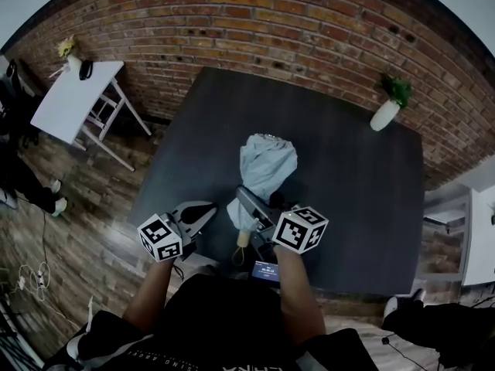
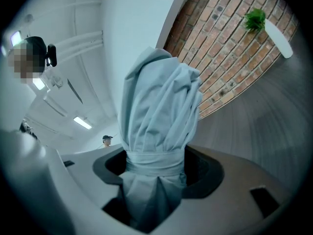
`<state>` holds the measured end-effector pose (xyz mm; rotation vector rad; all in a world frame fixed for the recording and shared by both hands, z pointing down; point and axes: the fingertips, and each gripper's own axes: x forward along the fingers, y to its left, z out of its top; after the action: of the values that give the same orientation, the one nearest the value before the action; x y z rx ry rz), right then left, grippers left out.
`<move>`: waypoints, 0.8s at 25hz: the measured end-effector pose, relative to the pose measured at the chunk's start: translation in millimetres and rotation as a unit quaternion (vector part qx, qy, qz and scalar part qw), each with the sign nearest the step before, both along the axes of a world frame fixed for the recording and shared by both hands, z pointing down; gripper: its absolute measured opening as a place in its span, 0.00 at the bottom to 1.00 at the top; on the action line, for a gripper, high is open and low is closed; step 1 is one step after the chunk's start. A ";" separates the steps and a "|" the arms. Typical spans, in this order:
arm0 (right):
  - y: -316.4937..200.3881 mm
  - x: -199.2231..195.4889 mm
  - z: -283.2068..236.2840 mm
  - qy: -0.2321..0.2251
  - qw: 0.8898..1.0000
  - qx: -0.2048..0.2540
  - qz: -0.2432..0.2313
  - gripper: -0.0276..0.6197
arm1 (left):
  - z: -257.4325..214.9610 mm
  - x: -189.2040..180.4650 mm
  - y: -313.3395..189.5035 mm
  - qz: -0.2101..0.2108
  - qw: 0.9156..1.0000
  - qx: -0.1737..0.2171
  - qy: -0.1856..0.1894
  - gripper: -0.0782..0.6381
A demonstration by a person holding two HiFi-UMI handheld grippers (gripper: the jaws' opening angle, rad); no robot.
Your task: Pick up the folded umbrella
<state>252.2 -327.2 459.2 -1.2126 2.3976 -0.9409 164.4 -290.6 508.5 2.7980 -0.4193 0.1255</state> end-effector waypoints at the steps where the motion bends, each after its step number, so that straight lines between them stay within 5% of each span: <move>1: 3.4 -2.5 -0.2 -0.002 1.000 0.001 0.003 0.51 | -0.5 -2.9 2.6 0.002 1.000 0.002 -0.001 0.11; 20: 90.8 -99.1 -6.6 -0.008 0.997 -0.006 0.077 0.51 | -10.5 -108.2 74.2 0.070 0.997 0.014 0.008 0.11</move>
<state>153.1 -236.4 452.5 -1.3671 2.2508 -0.9143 56.2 -216.4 497.9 2.8528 -0.2211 0.1288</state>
